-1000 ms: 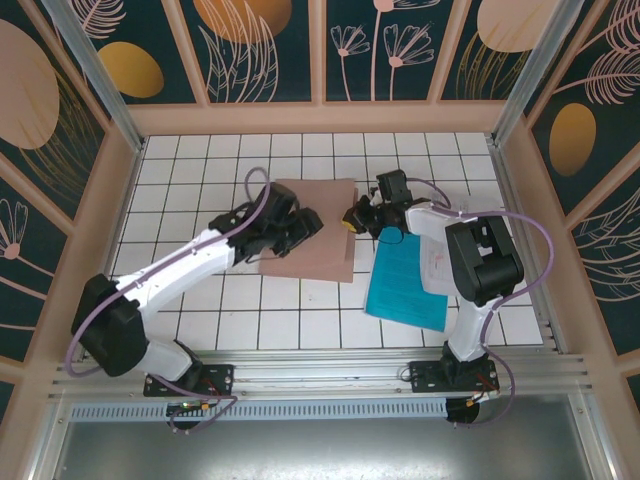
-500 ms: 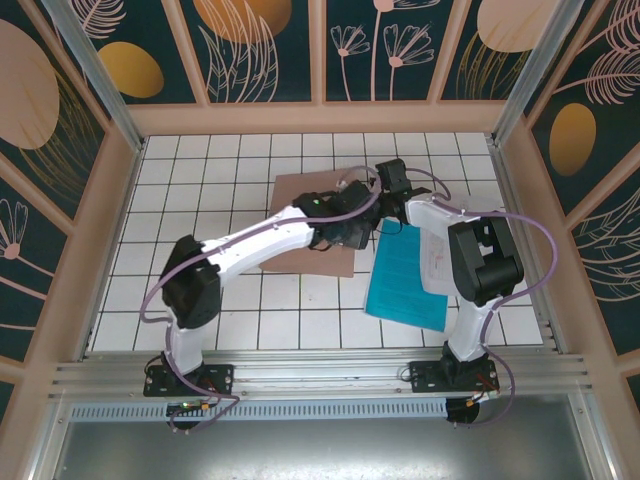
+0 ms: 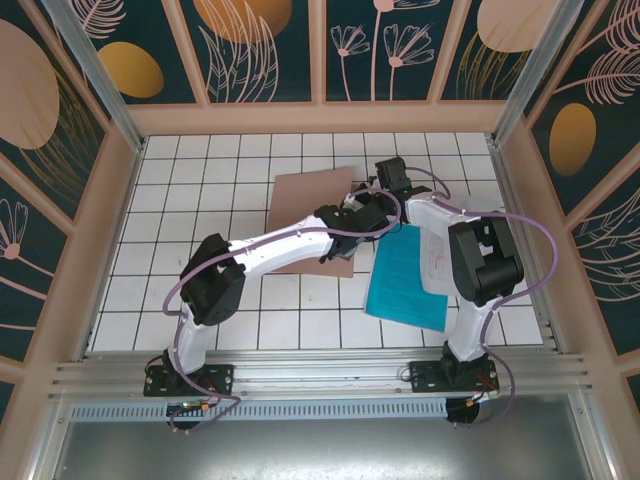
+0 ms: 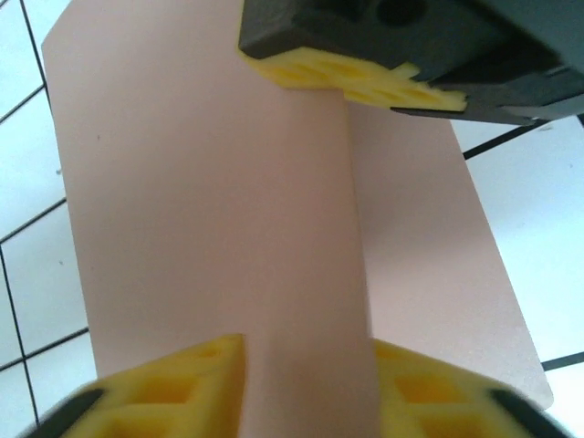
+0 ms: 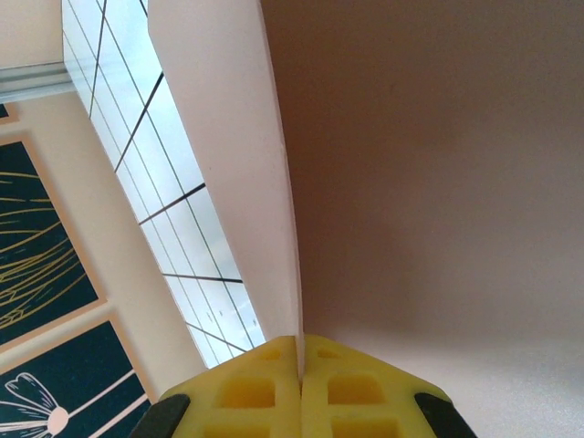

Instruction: Put the files into the folder

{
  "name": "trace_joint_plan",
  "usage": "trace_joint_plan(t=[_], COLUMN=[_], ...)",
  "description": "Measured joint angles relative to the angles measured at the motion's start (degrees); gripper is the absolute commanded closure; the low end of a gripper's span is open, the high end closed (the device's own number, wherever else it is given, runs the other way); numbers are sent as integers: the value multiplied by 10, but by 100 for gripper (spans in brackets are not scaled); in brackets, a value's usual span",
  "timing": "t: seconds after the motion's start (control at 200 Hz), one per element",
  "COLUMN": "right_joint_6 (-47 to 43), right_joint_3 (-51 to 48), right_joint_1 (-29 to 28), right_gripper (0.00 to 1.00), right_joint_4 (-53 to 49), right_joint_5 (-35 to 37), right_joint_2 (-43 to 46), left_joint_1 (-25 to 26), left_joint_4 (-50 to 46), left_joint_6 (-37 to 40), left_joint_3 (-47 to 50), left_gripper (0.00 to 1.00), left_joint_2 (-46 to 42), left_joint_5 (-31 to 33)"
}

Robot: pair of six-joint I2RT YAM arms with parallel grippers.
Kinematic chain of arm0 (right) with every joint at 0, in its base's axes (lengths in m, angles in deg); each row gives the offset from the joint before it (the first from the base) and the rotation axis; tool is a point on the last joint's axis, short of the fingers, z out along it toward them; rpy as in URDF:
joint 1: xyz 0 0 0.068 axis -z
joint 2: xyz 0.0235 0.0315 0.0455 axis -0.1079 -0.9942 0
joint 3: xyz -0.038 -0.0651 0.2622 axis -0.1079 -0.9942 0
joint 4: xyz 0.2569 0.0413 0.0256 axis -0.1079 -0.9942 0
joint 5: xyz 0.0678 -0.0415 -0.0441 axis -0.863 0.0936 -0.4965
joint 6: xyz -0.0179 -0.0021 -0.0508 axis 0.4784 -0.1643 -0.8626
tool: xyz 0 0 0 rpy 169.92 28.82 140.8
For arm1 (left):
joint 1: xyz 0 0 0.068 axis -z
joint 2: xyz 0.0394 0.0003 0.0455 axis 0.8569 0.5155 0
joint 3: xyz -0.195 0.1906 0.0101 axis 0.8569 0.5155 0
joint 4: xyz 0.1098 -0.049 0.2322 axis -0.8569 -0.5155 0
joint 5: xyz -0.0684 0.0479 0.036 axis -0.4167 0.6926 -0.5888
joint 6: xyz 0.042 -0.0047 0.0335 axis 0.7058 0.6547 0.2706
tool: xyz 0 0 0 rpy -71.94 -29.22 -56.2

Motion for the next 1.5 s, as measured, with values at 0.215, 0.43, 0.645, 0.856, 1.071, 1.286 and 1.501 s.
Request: trace_joint_plan(t=[0.215,0.43,0.645,0.856,1.071,1.286,1.501], right_joint_6=[2,-1,-9,-14,5,6,-5], right_joint_3=[0,2,-19,-100,-153,-119,-35], right_joint_1=[-3,-5,0,27,33,-11,-53], right_gripper=[100,58,24,47,78,83,84], right_joint_4=[0,1,28,94,121,116,85], right_joint_5=[-3,-8,19,72,78,70,85], right_joint_2=[0,0,62,187,159,57,-33], left_joint_1=[7,7,7,6,6,5,4], left_joint_4=[6,22,38,46,54,70,82], left_joint_6=[13,13,4,-5,-14,-21,-29], left_joint_3=[14,47,81,96,116,147,164], left_gripper=[100,100,100,100,100,100,100], left_joint_2=[-2,-28,-66,-83,-115,-165,-188], left_joint_5=[21,23,15,15,19,24,28])
